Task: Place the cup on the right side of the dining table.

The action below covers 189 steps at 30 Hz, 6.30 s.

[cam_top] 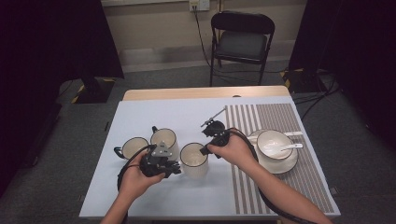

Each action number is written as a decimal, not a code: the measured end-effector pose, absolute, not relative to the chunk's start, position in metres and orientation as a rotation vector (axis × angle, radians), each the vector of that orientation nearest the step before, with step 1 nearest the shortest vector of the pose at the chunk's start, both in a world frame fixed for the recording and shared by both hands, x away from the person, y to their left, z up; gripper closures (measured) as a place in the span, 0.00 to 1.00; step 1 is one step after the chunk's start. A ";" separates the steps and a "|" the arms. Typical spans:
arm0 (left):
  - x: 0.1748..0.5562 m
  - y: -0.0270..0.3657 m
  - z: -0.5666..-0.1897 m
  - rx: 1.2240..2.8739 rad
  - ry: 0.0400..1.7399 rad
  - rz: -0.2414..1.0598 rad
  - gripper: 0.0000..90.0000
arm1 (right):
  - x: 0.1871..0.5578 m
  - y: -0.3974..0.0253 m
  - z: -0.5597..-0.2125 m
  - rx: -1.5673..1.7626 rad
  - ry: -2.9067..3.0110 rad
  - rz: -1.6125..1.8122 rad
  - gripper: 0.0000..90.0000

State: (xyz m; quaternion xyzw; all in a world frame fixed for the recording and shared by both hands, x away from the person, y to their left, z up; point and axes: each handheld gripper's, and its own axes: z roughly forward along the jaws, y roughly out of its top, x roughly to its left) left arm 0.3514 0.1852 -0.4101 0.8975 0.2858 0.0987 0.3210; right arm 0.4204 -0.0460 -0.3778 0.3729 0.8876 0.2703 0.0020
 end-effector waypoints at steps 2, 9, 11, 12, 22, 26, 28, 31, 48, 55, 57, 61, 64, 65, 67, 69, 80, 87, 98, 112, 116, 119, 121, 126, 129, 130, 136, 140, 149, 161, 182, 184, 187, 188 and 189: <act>0.351 0.183 -0.409 2.374 0.743 0.279 0.84 | 0.420 -0.045 -0.378 1.161 2.787 0.839 0.78; 0.350 0.180 -0.407 2.382 0.757 0.284 0.84 | 0.420 -0.043 -0.379 1.160 2.779 0.837 0.84; 0.349 0.178 -0.406 2.387 0.757 0.287 0.85 | 0.420 -0.042 -0.379 1.161 2.772 0.829 0.85; 0.348 0.177 -0.405 2.384 0.751 0.286 0.85 | 0.420 -0.042 -0.379 1.165 2.771 0.825 0.86; 0.348 0.169 -0.396 2.373 0.741 0.264 0.86 | 0.423 -0.042 -0.379 1.124 2.737 0.759 0.93; 0.346 0.167 -0.395 2.369 0.743 0.263 0.86 | 0.422 -0.043 -0.379 1.118 2.726 0.768 0.93; 0.346 0.167 -0.394 2.369 0.754 0.272 0.86 | 0.423 -0.044 -0.379 1.129 2.727 0.775 0.93; 0.347 0.166 -0.393 2.376 0.756 0.260 0.86 | 0.423 -0.044 -0.379 1.127 2.732 0.777 0.93; 0.355 0.155 -0.385 2.383 0.752 0.280 0.86 | 0.428 -0.050 -0.365 1.091 2.710 0.735 0.94; 0.359 0.149 -0.382 2.383 0.749 0.283 0.86 | 0.432 -0.056 -0.359 1.094 2.695 0.722 0.94; 0.361 0.146 -0.380 2.385 0.752 0.297 0.86 | 0.433 -0.057 -0.358 1.098 2.691 0.716 0.94; 0.365 0.143 -0.377 2.398 0.754 0.309 0.86 | 0.436 -0.059 -0.356 1.107 2.682 0.716 0.94; 0.368 0.141 -0.376 2.403 0.751 0.309 0.86 | 0.438 -0.060 -0.354 1.102 2.676 0.709 0.94; 0.370 0.140 -0.376 2.403 0.747 0.304 0.86 | 0.438 -0.060 -0.354 1.104 2.674 0.701 0.94; 0.372 0.139 -0.376 2.401 0.753 0.307 0.86 | 0.440 -0.061 -0.353 1.109 2.671 0.700 0.94; 0.374 0.137 -0.375 2.403 0.758 0.318 0.86 | 0.441 -0.061 -0.351 1.110 2.664 0.696 0.94; 0.384 0.130 -0.374 2.407 0.749 0.325 0.85 | 0.450 -0.068 -0.351 1.156 2.654 0.696 0.94; 0.391 0.127 -0.374 2.400 0.761 0.327 0.85 | 0.456 -0.072 -0.351 1.173 2.647 0.691 0.94; 0.402 0.124 -0.374 2.391 0.780 0.340 0.85 | 0.464 -0.073 -0.348 1.188 2.624 0.669 0.94; 0.417 0.118 -0.372 2.394 0.801 0.362 0.84 | 0.477 -0.075 -0.344 1.221 2.599 0.651 0.94; 0.422 0.117 -0.371 2.396 0.806 0.358 0.84 | 0.481 -0.077 -0.344 1.239 2.596 0.652 0.94; 0.425 0.115 -0.372 2.394 0.816 0.359 0.84 | 0.483 -0.077 -0.344 1.242 2.590 0.644 0.94; 0.427 0.115 -0.372 2.394 0.815 0.356 0.84 | 0.485 -0.077 -0.344 1.232 2.587 0.637 0.94; 0.433 0.113 -0.373 2.390 0.818 0.357 0.83 | 0.490 -0.078 -0.343 1.228 2.582 0.630 0.94; 0.436 0.112 -0.372 2.398 0.823 0.362 0.83 | 0.492 -0.078 -0.342 1.229 2.577 0.628 0.94; 0.437 0.111 -0.372 2.396 0.826 0.362 0.83 | 0.493 -0.078 -0.342 1.229 2.577 0.627 0.94; 0.443 0.110 -0.373 2.395 0.828 0.358 0.83 | 0.498 -0.079 -0.343 1.238 2.573 0.623 0.94; 0.446 0.107 -0.373 2.397 0.832 0.354 0.83 | 0.501 -0.080 -0.342 1.233 2.567 0.616 0.94; 0.455 0.104 -0.372 2.395 0.838 0.353 0.83 | 0.507 -0.083 -0.341 1.219 2.551 0.614 0.94; 0.466 0.095 -0.372 2.407 0.829 0.356 0.83 | 0.515 -0.091 -0.341 1.259 2.528 0.613 0.94; 0.483 0.074 -0.368 2.412 0.829 0.345 0.82 | 0.525 -0.111 -0.339 1.294 2.493 0.619 0.93; 0.485 0.072 -0.368 2.416 0.829 0.345 0.82 | 0.526 -0.113 -0.340 1.304 2.489 0.625 0.93; 0.487 0.070 -0.368 2.415 0.832 0.343 0.82 | 0.528 -0.115 -0.340 1.306 2.483 0.620 0.93; 0.488 0.070 -0.369 2.414 0.832 0.344 0.82 | 0.528 -0.116 -0.340 1.305 2.482 0.620 0.93; 0.488 0.070 -0.369 2.414 0.832 0.344 0.82 | 0.528 -0.116 -0.340 1.314 2.478 0.623 0.93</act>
